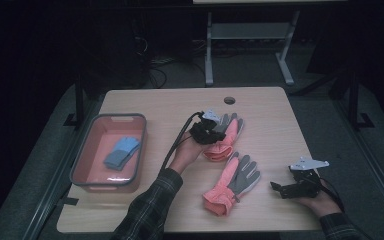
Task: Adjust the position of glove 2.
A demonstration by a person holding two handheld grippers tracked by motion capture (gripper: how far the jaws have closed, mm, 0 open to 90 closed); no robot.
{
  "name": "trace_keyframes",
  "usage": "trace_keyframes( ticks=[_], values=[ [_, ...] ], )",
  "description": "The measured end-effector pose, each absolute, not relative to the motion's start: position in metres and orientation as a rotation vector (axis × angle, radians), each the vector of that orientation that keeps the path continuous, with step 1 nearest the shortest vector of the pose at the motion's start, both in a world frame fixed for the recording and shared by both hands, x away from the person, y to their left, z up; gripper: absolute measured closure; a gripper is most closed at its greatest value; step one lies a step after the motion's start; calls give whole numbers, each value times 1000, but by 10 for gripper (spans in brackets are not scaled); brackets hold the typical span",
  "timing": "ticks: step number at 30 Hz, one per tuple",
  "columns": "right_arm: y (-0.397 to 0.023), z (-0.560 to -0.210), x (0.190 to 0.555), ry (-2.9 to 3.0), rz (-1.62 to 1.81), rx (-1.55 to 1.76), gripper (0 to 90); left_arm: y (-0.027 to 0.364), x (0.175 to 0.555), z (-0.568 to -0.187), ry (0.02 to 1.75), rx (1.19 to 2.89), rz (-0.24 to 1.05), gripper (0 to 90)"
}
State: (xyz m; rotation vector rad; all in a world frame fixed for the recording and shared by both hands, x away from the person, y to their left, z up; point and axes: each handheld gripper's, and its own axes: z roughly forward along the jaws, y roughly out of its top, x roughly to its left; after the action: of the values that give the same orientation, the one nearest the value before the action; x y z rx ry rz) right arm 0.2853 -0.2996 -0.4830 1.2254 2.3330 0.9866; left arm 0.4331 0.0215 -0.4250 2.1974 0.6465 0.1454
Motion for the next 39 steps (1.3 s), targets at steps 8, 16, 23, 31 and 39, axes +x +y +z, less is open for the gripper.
trace_keyframes(
  ticks=[8, 16, 23, 31, 39],
  values=[
    [-300, -483, 285, 2333, 987, 1225, 40, 20, 437, -440, 680, 2242, 148, 897],
    [-300, -483, 285, 2333, 987, 1226, 40, 38, 429, -443, 690, 2238, 140, 897],
    [-300, -483, 285, 2333, 987, 1226, 40, 58, 415, -442, 704, 2238, 147, 897],
    [-300, -483, 285, 2333, 986, 1226, 40, 77, 394, -439, 703, 2262, 151, 897],
    [-300, -483, 285, 2332, 987, 1228, 40, 91, 368, -437, 687, 2280, 135, 897]
  ],
)
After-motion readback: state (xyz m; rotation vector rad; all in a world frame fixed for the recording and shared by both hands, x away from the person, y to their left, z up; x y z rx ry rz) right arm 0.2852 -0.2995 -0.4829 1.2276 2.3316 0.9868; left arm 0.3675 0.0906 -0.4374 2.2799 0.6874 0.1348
